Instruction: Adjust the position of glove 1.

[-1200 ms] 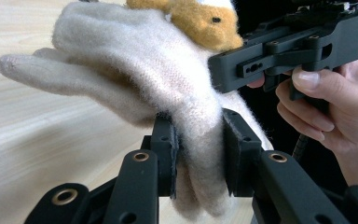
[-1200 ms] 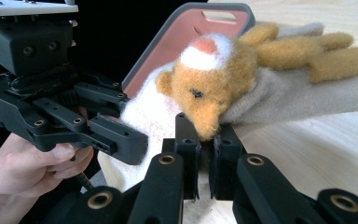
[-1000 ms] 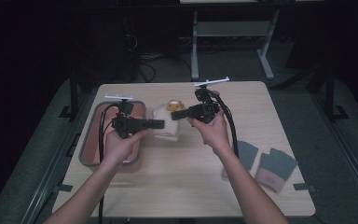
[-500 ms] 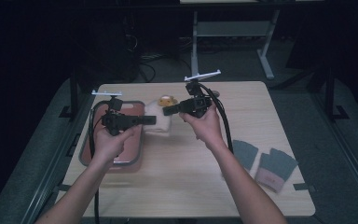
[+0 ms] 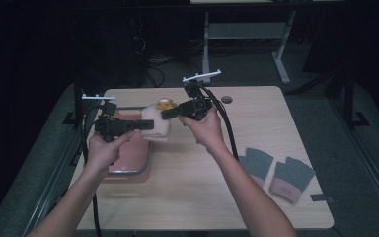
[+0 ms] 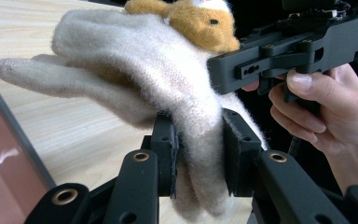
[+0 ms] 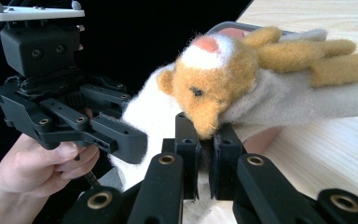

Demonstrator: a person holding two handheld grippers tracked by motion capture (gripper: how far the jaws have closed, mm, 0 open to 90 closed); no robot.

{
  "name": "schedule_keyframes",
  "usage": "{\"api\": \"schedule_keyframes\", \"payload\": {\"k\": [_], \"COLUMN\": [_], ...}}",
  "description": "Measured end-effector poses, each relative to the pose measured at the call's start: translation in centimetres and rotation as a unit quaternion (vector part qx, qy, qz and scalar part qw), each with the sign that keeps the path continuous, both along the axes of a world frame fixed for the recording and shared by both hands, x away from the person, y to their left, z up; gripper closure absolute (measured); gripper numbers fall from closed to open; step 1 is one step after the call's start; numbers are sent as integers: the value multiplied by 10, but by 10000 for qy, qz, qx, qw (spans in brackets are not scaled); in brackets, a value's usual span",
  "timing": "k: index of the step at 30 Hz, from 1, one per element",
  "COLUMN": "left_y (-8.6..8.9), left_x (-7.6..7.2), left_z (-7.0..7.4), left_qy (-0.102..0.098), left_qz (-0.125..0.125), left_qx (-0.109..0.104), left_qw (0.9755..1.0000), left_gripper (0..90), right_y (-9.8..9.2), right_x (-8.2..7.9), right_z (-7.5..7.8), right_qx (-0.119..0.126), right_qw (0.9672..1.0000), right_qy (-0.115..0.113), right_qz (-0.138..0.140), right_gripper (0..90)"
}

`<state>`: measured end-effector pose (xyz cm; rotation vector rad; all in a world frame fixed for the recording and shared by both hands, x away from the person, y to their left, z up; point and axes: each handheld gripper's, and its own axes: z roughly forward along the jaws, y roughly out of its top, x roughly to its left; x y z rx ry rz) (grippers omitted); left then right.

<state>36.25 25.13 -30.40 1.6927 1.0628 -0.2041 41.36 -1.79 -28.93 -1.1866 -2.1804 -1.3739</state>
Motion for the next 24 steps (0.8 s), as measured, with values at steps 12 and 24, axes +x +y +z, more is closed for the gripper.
{"api": "schedule_keyframes", "payload": {"k": [12, 24], "left_y": [19, 40], "left_x": [-1, -3], "left_z": [4, 8], "left_qy": [-3, -25], "left_qz": [121, 242], "left_qx": [4, 32], "left_qw": [9999, 9997], "left_gripper": [693, 694], "right_y": [21, 42], "right_x": [6, 10], "right_z": [3, 4], "right_qx": [9, 117], "right_qw": [9999, 9996], "right_qy": [10, 19], "right_qz": [134, 246], "right_gripper": [842, 842]}}
